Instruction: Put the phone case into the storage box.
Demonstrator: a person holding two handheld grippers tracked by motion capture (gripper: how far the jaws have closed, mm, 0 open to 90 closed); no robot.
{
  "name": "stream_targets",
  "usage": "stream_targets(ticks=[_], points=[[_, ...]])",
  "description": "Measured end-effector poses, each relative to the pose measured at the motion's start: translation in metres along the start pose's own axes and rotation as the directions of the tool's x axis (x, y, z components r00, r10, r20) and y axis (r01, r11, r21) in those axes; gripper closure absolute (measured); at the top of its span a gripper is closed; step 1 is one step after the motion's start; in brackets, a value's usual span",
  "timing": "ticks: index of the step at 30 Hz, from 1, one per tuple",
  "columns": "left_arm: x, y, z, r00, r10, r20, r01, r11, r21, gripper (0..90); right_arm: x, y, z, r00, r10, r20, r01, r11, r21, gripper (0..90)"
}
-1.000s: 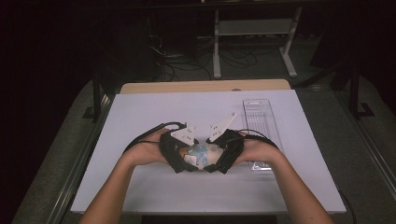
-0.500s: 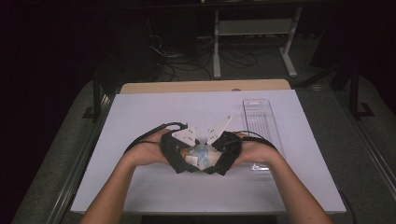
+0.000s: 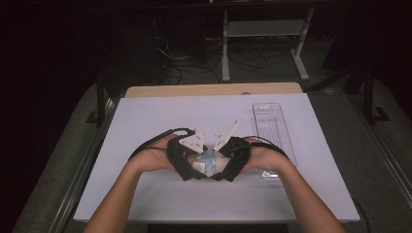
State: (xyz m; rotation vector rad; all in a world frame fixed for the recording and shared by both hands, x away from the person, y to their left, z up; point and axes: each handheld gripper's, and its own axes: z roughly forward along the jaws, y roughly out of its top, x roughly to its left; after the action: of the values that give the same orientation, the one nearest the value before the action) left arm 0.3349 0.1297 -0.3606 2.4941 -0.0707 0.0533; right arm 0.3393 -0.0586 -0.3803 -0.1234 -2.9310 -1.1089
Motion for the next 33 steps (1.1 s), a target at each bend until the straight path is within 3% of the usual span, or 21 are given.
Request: stream_targets(ticks=[11, 15, 18, 24, 33], points=[[-0.002, -0.002, 0.002, 0.9999, -0.003, -0.01, 0.003, 1.0, 0.004, 10.3, 0.0, 0.001, 0.001, 0.9999, 0.0, -0.01, 0.0, 1.0, -0.001, 10.0], [-0.001, -0.001, 0.0, 0.9998, -0.011, -0.015, 0.011, 0.9999, -0.012, 6.1, 0.0, 0.001, 0.0, 1.0, 0.004, -0.006, -0.004, 1.0, -0.006, 10.1], [-0.001, -0.003, -0.002, 0.9988, -0.042, -0.025, 0.041, 0.9986, -0.033, 2.8, -0.001, 0.0, 0.0, 0.9999, 0.013, -0.005, -0.013, 0.9999, -0.007, 10.1], [0.0, -0.004, -0.008, 0.9985, -0.037, -0.04, 0.036, 0.9985, -0.042, 2.7, -0.002, -0.001, -0.001, 0.9998, 0.018, 0.0, -0.018, 0.9998, -0.006, 10.1], [0.001, -0.012, -0.018, 0.9936, -0.09, -0.069, 0.085, 0.994, -0.069, 2.9, -0.008, -0.007, -0.009, 0.9979, 0.062, 0.018, -0.061, 0.9978, -0.025, 10.2]])
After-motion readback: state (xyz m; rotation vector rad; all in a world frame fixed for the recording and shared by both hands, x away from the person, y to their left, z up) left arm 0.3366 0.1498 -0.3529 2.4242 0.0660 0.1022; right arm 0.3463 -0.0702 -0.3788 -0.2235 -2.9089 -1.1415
